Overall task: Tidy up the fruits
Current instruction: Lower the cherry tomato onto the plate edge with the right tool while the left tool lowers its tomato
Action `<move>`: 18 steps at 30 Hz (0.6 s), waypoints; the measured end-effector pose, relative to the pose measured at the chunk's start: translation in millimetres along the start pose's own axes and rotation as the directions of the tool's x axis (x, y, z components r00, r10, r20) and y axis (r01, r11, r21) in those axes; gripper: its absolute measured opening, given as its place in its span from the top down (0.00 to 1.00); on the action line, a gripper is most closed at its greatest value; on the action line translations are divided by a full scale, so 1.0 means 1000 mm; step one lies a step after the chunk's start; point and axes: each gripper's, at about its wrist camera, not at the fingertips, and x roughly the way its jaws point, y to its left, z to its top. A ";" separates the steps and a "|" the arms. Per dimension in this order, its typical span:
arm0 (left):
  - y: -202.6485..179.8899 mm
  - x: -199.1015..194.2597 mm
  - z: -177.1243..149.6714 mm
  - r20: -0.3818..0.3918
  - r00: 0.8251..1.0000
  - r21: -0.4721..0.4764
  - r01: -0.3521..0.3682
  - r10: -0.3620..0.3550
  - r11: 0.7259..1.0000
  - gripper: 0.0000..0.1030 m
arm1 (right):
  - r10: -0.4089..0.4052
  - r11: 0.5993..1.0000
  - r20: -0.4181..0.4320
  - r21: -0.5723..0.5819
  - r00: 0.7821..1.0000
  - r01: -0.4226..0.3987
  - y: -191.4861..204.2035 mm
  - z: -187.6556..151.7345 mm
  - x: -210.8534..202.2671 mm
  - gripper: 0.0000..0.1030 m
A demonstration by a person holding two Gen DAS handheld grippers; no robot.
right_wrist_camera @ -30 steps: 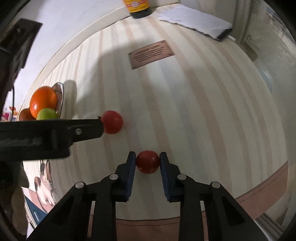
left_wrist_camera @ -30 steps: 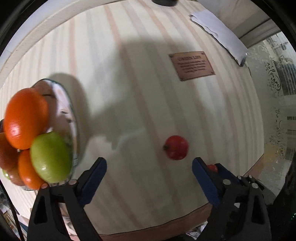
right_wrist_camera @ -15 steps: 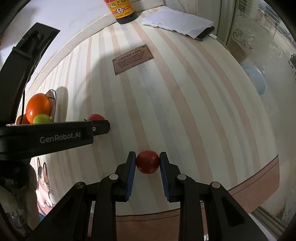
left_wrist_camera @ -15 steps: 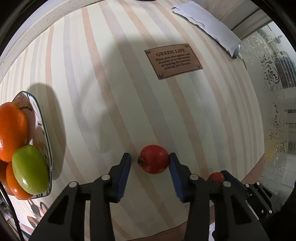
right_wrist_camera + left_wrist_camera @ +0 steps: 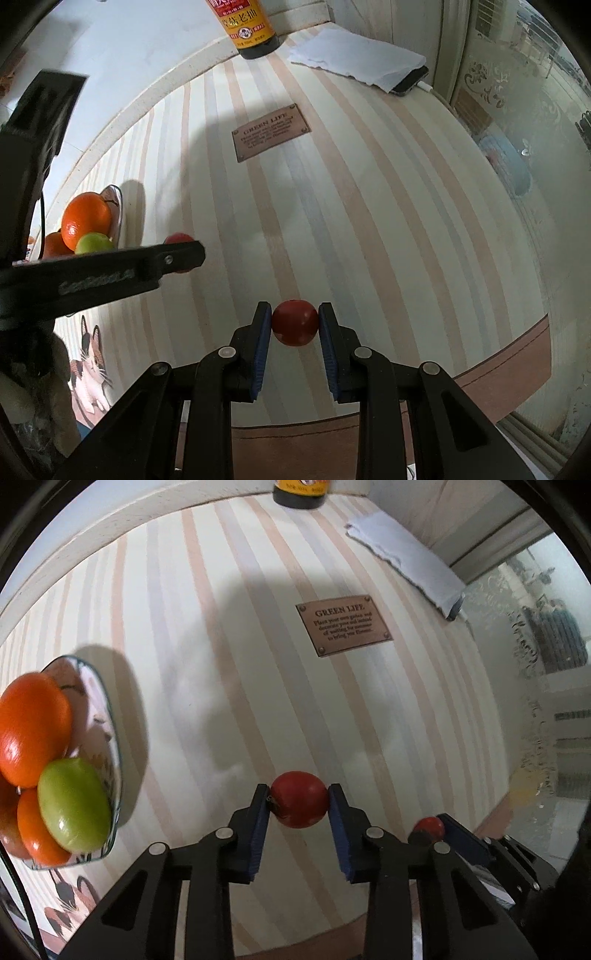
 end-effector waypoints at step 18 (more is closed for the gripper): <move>0.159 -0.144 -0.120 0.247 0.966 -0.350 0.158 -0.072 0.923 0.72 | 0.272 0.929 -0.029 -0.252 0.962 -0.270 0.147 0.000 -0.047 0.72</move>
